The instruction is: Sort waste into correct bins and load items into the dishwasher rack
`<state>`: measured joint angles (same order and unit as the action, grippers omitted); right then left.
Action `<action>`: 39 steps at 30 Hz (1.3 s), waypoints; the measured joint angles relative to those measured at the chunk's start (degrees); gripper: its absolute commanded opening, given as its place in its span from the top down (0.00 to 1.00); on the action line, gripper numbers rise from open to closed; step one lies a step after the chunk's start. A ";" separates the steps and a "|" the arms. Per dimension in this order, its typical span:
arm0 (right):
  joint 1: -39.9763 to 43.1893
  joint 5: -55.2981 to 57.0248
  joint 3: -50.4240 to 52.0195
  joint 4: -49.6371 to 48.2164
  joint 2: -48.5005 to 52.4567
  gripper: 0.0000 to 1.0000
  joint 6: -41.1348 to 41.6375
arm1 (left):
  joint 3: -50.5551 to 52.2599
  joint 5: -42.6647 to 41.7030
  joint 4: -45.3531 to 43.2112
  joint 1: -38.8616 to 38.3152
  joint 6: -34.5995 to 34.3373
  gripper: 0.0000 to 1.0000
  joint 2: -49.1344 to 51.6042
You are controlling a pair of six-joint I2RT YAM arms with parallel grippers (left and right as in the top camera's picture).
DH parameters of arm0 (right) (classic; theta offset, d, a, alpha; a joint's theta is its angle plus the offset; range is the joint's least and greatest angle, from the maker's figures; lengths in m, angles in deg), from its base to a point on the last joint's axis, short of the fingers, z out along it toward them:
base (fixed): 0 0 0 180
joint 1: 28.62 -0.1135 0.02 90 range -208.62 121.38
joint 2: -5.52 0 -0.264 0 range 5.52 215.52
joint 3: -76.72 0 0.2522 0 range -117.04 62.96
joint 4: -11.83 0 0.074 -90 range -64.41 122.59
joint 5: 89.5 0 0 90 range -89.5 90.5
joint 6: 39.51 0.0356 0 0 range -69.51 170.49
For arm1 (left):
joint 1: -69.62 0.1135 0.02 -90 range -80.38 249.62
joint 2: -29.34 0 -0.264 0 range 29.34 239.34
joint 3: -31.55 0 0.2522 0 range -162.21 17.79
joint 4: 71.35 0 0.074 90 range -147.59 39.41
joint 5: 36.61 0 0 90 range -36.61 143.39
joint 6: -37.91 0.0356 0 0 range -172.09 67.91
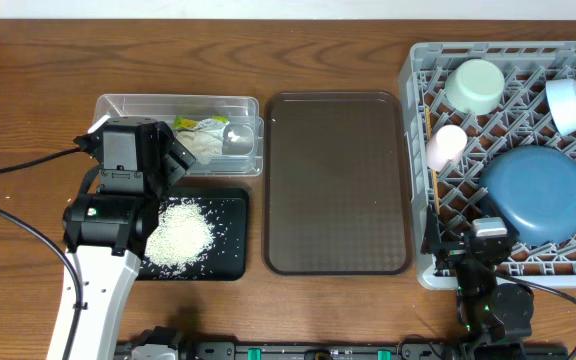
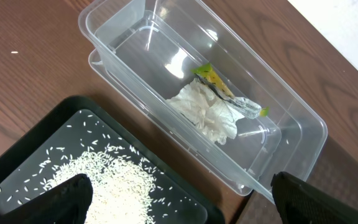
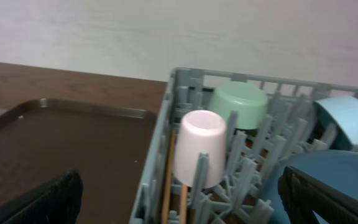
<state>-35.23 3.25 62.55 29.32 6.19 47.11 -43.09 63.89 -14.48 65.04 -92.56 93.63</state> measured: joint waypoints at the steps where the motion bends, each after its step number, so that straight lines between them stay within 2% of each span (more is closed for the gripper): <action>1: -0.02 0.79 0.00 -0.09 0.00 0.01 0.15 | 0.00 0.00 0.00 0.00 0.00 0.05 0.00; 39: 1.29 2.69 0.00 -0.17 0.00 0.01 0.85 | 0.00 0.00 0.00 0.00 0.00 0.05 0.00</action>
<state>-33.94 5.94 62.55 29.14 6.19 47.96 -43.09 63.89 -14.48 65.04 -92.56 93.63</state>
